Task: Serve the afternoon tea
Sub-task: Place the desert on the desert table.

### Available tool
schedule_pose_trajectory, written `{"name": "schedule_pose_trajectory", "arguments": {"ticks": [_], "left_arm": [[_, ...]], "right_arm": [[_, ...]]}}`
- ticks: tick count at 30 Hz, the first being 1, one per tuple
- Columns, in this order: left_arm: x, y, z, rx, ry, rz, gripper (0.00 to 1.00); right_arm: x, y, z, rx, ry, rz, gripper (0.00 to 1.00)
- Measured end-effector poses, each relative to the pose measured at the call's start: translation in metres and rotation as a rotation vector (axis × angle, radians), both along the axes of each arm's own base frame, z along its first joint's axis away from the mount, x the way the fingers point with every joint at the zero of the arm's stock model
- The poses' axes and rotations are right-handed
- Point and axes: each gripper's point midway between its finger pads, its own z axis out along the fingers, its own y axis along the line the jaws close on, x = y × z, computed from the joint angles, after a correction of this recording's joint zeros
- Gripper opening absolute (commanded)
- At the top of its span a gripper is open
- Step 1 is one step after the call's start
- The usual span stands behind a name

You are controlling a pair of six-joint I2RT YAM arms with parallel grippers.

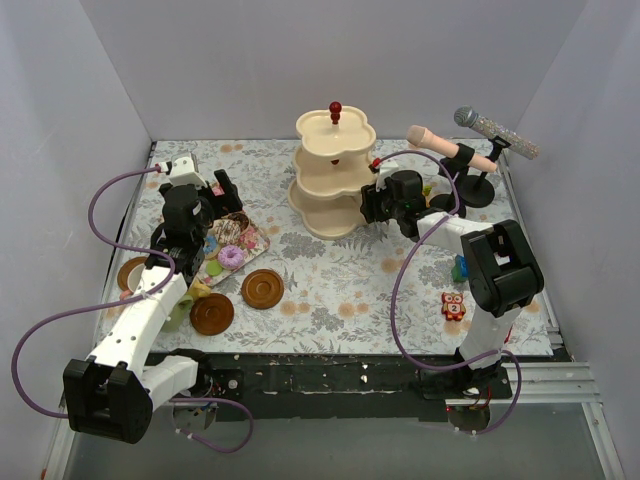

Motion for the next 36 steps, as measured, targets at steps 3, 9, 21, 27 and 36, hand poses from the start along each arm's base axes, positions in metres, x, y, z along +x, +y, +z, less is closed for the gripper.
{"name": "schedule_pose_trajectory", "arguments": {"ticks": [3,9,21,27,36], "left_arm": [[0.0,0.0,0.0,0.0,0.0,0.0,0.98],[0.0,0.0,0.0,0.0,0.0,0.0,0.98],[0.0,-0.001,0.0,0.0,0.0,-0.004,0.98],[0.0,-0.001,0.0,-0.001,0.0,-0.007,0.98],[0.0,-0.002,0.0,-0.002,0.0,-0.009,0.98]], "right_arm": [[0.0,0.001,0.0,-0.006,-0.004,0.006,0.61],[0.001,-0.001,0.0,-0.024,-0.014,0.002,0.59],[-0.012,-0.011,0.002,-0.035,-0.032,-0.017,0.6],[-0.026,-0.018,0.013,-0.025,-0.057,-0.021,0.59],[-0.059,-0.031,0.008,-0.008,-0.029,-0.036,0.56]]}}
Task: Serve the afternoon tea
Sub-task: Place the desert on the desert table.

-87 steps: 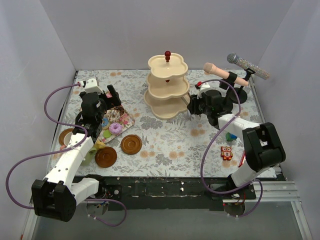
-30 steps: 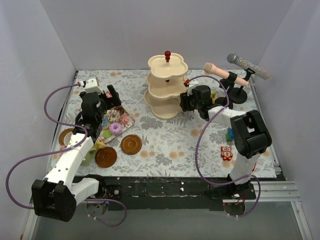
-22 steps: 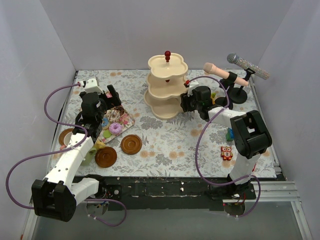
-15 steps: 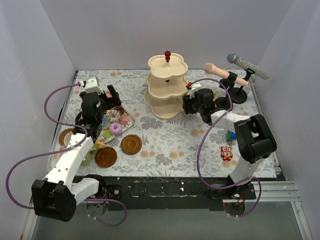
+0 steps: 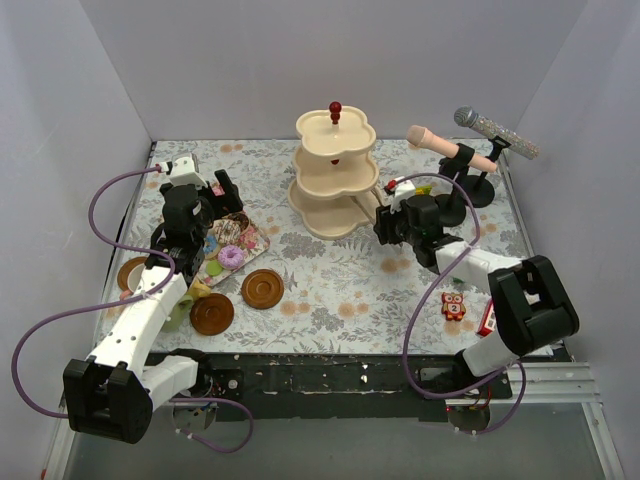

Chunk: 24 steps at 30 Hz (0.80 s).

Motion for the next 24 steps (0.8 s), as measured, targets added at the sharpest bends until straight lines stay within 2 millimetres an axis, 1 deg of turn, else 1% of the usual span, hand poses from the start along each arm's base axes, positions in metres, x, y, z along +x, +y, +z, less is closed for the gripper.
{"name": "schedule_pose_trajectory", "arguments": {"ticks": [2,4,7,10,13,17,21,24], "left_arm": [[0.0,0.0,0.0,0.0,0.0,-0.001,0.98],[0.0,0.0,0.0,0.0,0.0,-0.002,0.98],[0.0,0.0,0.0,0.0,0.0,-0.002,0.98],[0.0,0.0,0.0,0.0,0.0,-0.002,0.98],[0.0,0.0,0.0,-0.001,0.0,-0.002,0.98],[0.0,-0.001,0.0,-0.002,0.001,-0.005,0.98],[0.0,-0.001,-0.001,-0.005,0.002,-0.005,0.98],[0.002,-0.002,-0.004,-0.005,0.011,-0.005,0.98]], "right_arm": [[-0.012,-0.005,-0.002,0.005,0.014,-0.005,0.56],[-0.02,-0.007,0.001,0.014,0.014,-0.008,0.56],[-0.035,-0.009,0.01,0.027,0.003,-0.004,0.56],[-0.052,-0.005,0.021,0.042,-0.007,0.012,0.56],[-0.073,0.003,0.029,0.06,-0.012,0.046,0.57],[-0.107,0.017,0.029,0.081,0.016,0.095,0.57],[-0.142,0.04,0.026,0.113,0.061,0.169,0.57],[-0.163,0.061,0.025,0.138,0.091,0.231,0.58]]}}
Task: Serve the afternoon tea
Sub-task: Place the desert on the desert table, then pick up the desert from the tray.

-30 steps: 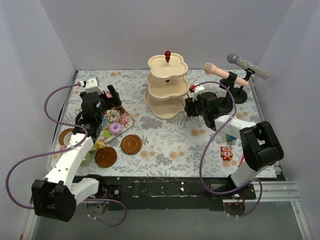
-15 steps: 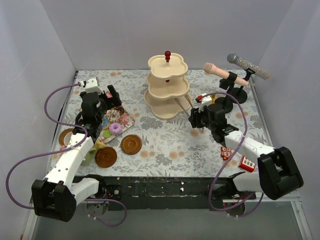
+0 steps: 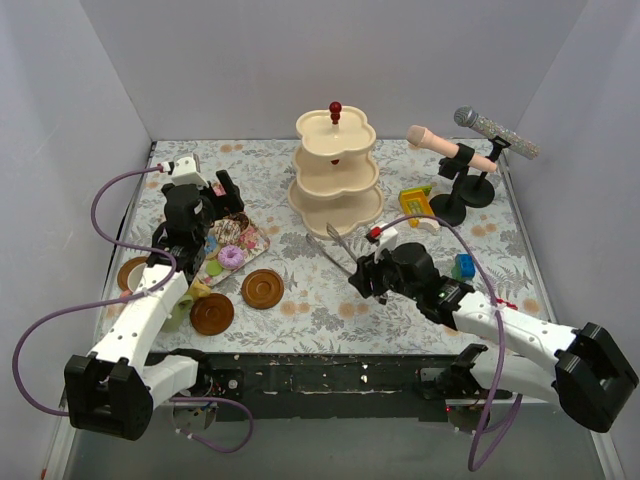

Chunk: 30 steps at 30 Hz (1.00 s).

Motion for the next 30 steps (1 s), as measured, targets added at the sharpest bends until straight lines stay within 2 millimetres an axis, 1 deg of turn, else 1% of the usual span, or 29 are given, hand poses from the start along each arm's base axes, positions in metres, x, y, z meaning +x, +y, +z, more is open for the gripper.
{"name": "schedule_pose_trajectory", "arguments": {"ticks": [2,5,8,10,13,17,21,30], "left_arm": [[0.001,0.0,-0.003,0.0,0.009,0.0,0.98],[0.002,-0.001,-0.006,0.001,0.017,-0.003,0.98],[0.003,-0.001,-0.008,0.002,0.021,-0.003,0.98],[0.003,-0.001,-0.008,0.002,0.021,-0.003,0.98],[0.003,-0.001,-0.008,0.002,0.021,-0.003,0.98],[0.003,-0.001,-0.008,0.002,0.021,-0.003,0.98],[0.003,-0.002,-0.008,0.002,0.021,-0.006,0.98],[0.003,-0.003,-0.008,0.0,0.022,-0.01,0.98]], "right_arm": [[-0.012,0.013,-0.003,0.009,0.019,0.038,0.58],[-0.027,0.032,-0.014,-0.002,0.057,0.097,0.59],[-0.036,0.052,-0.023,-0.011,0.087,0.143,0.59],[-0.041,0.067,-0.025,-0.002,0.1,0.179,0.59],[-0.045,0.087,-0.019,0.023,0.094,0.222,0.59],[-0.051,0.112,-0.002,0.075,0.069,0.276,0.59],[-0.053,0.131,0.007,0.117,0.065,0.306,0.59],[-0.04,0.165,0.011,0.136,0.082,0.317,0.61]]}}
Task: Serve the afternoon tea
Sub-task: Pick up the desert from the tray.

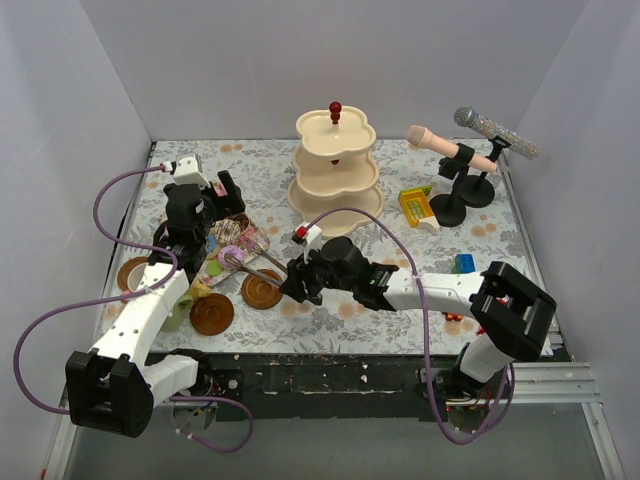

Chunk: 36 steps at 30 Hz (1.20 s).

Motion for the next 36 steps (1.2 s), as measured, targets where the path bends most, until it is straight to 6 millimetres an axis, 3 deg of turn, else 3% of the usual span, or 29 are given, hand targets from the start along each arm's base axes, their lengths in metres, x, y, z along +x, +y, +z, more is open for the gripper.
{"name": "schedule_pose_trajectory", "arguments": {"ticks": [15,36], "left_arm": [[0.0,-0.001,0.0,-0.001,0.0,-0.005,0.98],[0.0,-0.001,0.0,-0.001,0.0,-0.007,0.98]], "right_arm": [[0.016,0.032,-0.011,-0.029,0.029,0.003,0.63],[0.024,0.038,-0.037,-0.106,0.053,-0.018,0.63]]}}
